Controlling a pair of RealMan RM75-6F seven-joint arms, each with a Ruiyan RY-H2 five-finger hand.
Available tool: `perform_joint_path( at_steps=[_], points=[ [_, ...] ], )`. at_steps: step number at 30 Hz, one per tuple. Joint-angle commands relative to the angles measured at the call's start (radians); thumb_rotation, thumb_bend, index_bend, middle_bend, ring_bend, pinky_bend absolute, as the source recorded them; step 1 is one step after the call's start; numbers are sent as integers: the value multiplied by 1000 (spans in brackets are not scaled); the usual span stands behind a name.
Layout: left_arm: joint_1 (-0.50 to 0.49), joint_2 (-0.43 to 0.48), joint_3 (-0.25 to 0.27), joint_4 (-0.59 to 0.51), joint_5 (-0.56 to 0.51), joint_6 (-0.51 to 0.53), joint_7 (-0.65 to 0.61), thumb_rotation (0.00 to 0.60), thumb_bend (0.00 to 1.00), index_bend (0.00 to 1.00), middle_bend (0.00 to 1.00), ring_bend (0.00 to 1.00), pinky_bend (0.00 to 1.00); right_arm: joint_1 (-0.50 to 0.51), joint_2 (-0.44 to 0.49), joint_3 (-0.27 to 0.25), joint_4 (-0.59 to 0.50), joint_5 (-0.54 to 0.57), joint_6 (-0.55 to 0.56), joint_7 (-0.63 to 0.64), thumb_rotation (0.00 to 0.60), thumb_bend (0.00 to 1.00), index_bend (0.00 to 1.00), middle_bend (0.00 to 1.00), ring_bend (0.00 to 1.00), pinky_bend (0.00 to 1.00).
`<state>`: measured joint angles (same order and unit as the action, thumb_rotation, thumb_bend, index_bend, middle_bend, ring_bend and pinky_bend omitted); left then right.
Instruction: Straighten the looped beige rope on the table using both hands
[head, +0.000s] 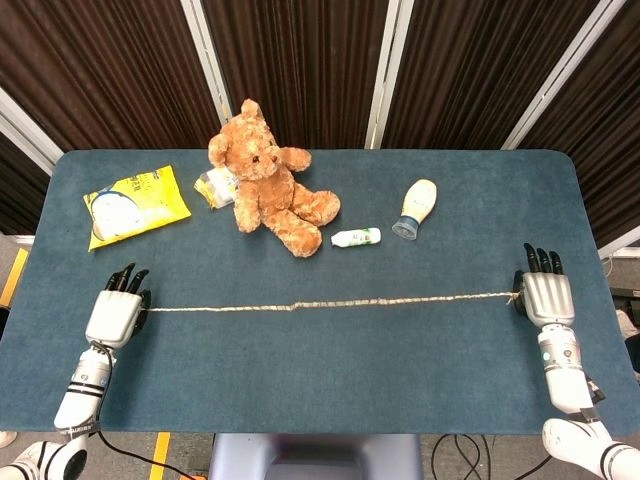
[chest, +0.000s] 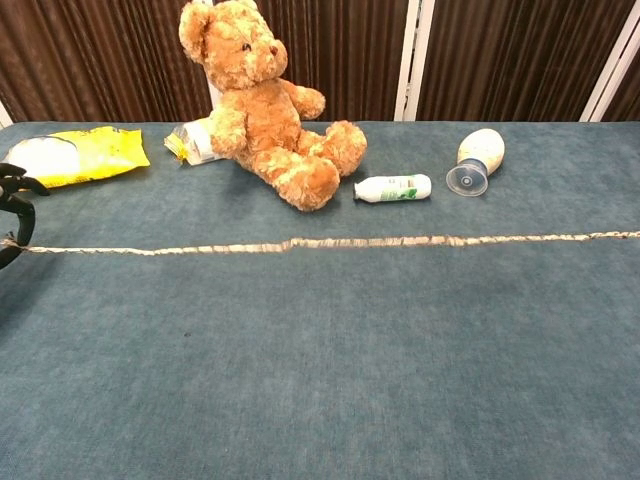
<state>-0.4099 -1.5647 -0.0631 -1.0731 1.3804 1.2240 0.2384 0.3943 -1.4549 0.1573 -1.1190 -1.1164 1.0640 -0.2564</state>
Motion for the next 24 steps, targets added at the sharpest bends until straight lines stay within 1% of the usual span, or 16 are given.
perform_joint_path(
  at_steps=[1,11,19,20,21,22,23,24],
  points=[
    [1,-5,0,19,-1,-10,-7,600,442,668,159,46,183,-1,-1,-1,12,-1,-11,9,600,607,777,117,0,0],
    [0,-30,10,68,9,-31,-27,600,442,668,162,48,184,-3,-17,-8,29,-9,-21,6,600,607,777,117,0,0],
    [0,-44,18,88,21,-37,-34,600,442,641,162,48,186,1,-35,-10,42,5,-46,-7,600,607,760,117,0,0],
    [-1,-46,19,90,21,-40,-34,600,441,624,161,48,186,2,-38,-11,45,6,-49,-11,600,608,738,117,0,0],
    [0,-49,20,94,21,-43,-33,600,441,588,159,48,186,4,-42,-14,50,7,-55,-19,600,607,690,116,0,0],
    [0,-52,22,100,19,-51,-32,600,440,542,158,48,186,8,-47,-23,55,12,-75,-39,600,607,610,111,0,0],
    [0,-53,23,103,18,-58,-32,600,441,464,154,48,185,10,-46,-26,54,21,-91,-52,600,607,516,96,0,0],
    [0,-50,24,101,14,-68,-31,600,441,357,146,44,182,13,-39,-29,46,36,-114,-69,600,589,375,63,0,0]
  ],
)
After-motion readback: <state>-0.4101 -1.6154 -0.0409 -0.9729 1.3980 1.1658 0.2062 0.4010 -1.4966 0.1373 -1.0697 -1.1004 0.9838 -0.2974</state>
